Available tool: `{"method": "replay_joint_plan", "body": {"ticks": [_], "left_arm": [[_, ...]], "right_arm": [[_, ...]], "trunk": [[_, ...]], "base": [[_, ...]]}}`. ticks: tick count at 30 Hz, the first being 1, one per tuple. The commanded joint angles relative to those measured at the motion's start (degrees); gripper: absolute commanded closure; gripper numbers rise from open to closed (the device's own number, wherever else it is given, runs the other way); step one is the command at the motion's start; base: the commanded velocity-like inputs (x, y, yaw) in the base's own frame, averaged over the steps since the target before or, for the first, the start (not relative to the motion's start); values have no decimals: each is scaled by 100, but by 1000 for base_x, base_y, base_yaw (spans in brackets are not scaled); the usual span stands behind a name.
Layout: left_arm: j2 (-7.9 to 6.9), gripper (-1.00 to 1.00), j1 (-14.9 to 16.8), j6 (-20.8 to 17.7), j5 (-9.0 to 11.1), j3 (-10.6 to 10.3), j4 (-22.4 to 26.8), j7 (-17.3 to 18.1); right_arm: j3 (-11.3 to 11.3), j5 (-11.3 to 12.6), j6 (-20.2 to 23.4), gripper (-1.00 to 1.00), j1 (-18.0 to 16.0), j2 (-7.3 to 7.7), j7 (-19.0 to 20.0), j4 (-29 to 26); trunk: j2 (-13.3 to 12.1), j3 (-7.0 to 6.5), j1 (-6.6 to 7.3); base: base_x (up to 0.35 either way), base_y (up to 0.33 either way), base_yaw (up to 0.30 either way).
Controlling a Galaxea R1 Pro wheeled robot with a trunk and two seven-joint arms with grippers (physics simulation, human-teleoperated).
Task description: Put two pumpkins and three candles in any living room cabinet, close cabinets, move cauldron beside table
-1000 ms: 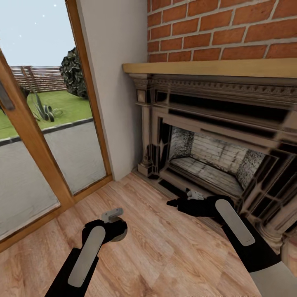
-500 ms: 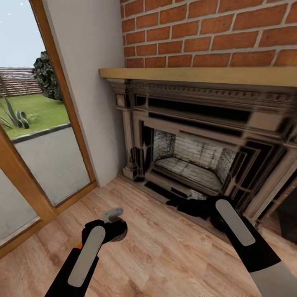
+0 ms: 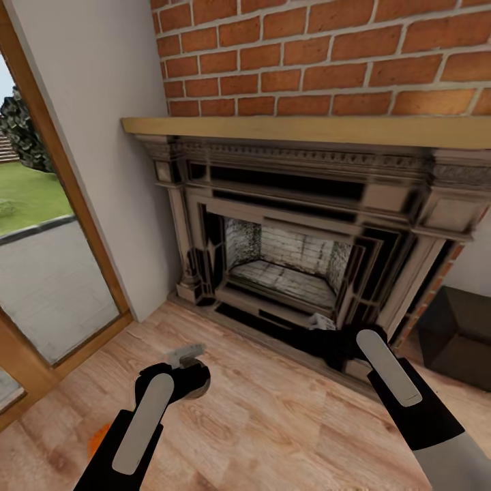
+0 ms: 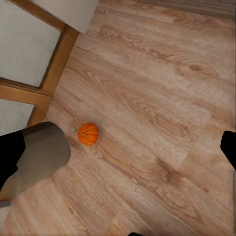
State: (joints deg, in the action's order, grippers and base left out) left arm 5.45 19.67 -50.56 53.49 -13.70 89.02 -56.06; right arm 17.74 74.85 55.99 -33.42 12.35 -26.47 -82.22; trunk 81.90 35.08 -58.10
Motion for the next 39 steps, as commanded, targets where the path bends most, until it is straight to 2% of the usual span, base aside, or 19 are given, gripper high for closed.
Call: {"method": "replay_joint_plan", "body": {"ticks": [1, 39], "left_arm": [[0, 100, 4, -15, 47, -1, 8, -54], [0, 100, 1, -14, 47, -26, 10, -54]], "right_arm": [[10, 56, 0, -100, -7, 4, -60, -4], [10, 56, 0, -100, -7, 28, -47, 188]], "trunk": [[3, 1, 0], [3, -175, 0]], "base": [[0, 0, -277], [0, -12, -266]]}}
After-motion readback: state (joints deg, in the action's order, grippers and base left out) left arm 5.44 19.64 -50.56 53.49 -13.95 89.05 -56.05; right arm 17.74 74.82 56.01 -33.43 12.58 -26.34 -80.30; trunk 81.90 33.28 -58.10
